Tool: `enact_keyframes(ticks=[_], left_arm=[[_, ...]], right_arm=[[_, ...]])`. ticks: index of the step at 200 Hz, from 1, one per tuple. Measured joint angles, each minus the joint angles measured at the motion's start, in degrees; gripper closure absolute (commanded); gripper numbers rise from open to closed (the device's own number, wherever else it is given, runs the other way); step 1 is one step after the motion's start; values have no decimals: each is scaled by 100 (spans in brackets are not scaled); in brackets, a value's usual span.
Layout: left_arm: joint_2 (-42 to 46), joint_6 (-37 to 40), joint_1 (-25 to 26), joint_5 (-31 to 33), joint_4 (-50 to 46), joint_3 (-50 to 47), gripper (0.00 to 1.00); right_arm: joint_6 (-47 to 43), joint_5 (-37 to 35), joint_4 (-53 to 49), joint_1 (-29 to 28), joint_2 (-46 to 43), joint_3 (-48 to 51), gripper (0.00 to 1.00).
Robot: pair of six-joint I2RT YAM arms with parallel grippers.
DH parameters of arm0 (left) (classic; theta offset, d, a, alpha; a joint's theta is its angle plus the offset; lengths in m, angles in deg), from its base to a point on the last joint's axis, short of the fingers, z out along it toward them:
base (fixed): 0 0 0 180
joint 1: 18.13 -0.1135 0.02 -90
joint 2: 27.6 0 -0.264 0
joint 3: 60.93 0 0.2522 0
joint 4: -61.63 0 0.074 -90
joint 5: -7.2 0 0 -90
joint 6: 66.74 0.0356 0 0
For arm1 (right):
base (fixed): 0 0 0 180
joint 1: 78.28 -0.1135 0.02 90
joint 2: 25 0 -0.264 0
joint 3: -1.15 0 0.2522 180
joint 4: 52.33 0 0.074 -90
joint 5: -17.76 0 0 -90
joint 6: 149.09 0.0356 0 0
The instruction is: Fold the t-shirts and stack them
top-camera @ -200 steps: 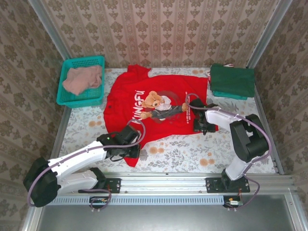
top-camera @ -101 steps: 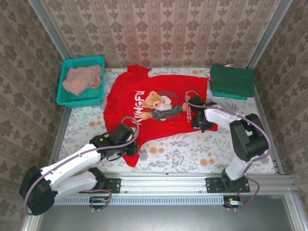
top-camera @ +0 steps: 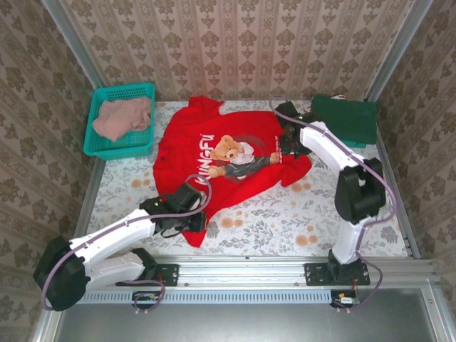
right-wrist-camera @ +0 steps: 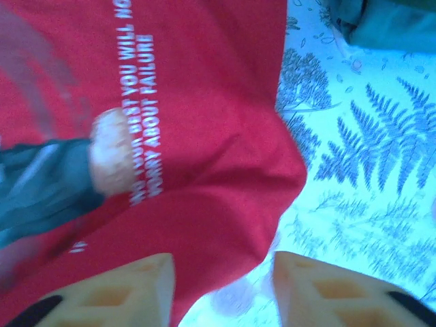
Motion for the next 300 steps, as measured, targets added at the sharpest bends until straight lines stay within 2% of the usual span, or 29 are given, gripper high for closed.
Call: enact_keyframes(ticks=[9,29,41,57,78,98,128,158,189,216,226,242,266,285,300], left_arm=[[-28,2,2,-15,2,0,100],[-103,4,0,-15,26,0,100],[-149,7,0,-15,52,0,100],[-251,20,0,-15,101,0,100],[-426,24,0,-37,133,2,100],[-531,31,-4,-55,133,2,100],[-603,46,-4,-57,140,2,100],[-603,46,-4,-57,190,2,100],[-625,46,-4,-57,197,2,100],[-636,48,-4,-57,203,2,100],[-640,46,-4,-57,212,2,100],[-645,48,-15,-57,221,2,100],[-675,48,-35,-59,238,2,100],[-684,48,-35,-59,251,2,100],[-684,50,-35,-59,260,2,100]], right_arm=[[-57,-83,26,44,146,-17,39],[-70,-396,68,-11,-31,435,40],[-35,-459,234,-131,-525,1043,47],[74,-260,678,-345,-1665,2326,55],[302,122,1123,-501,-2503,3359,53],[455,304,1469,-476,-2129,3567,53],[649,529,2009,-531,-1362,3652,46],[807,452,2175,-575,-1021,3536,45],[898,295,2155,-575,-811,3215,33],[901,317,2262,-575,-651,3071,29],[892,317,2306,-575,-586,3058,33],[872,295,2295,-575,-428,2905,45],[861,168,2258,-579,-243,2667,69],[831,107,2118,-579,-216,2601,80],[719,81,1965,-579,-264,2590,93]])
